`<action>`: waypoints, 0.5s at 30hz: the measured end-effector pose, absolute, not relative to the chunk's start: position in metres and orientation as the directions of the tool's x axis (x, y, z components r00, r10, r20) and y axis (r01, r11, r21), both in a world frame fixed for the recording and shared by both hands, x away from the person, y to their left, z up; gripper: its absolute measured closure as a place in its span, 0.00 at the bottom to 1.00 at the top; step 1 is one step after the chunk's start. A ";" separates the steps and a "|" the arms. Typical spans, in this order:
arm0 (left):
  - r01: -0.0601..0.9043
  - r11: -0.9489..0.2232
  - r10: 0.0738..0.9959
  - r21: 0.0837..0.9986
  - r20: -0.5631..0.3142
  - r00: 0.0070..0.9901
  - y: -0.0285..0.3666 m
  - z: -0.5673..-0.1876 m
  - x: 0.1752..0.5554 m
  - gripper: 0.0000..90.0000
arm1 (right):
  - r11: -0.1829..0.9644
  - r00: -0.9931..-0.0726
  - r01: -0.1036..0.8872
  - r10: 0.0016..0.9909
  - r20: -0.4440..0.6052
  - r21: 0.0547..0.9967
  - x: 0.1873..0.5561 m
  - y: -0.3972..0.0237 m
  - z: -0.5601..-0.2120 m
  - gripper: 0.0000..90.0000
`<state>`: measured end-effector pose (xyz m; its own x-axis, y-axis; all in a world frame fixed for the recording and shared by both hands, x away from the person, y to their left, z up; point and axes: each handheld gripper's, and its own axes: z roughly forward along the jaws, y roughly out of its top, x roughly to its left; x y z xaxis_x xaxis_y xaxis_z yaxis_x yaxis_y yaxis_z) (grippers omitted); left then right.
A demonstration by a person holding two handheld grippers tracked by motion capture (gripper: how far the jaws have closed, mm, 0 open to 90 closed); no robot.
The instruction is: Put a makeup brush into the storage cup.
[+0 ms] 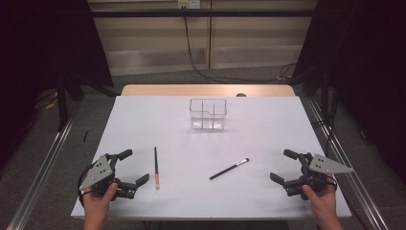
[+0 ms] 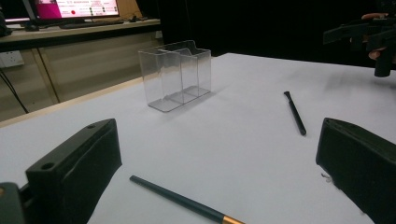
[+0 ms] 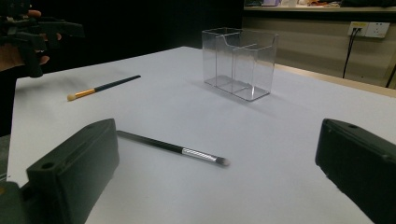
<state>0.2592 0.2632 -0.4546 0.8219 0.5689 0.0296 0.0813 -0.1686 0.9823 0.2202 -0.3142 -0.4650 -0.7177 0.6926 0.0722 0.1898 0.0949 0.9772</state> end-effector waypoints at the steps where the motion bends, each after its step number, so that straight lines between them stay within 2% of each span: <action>1: 0.080 -0.169 0.569 0.982 0.031 0.822 0.263 -0.455 0.259 0.00 | 0.092 -0.718 0.189 0.692 0.074 0.978 0.220 -0.314 -0.465 0.00; 15: 0.084 -0.159 0.589 0.984 0.026 0.808 0.263 -0.453 0.262 0.00 | 0.089 -0.719 0.184 0.691 0.072 0.979 0.223 -0.313 -0.464 0.00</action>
<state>0.2619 0.2629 -0.4534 0.8077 0.5891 0.0259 0.0841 -0.1586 0.9838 0.2225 -0.3129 -0.4640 -0.7188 0.6914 0.0722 0.1841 0.0891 0.9789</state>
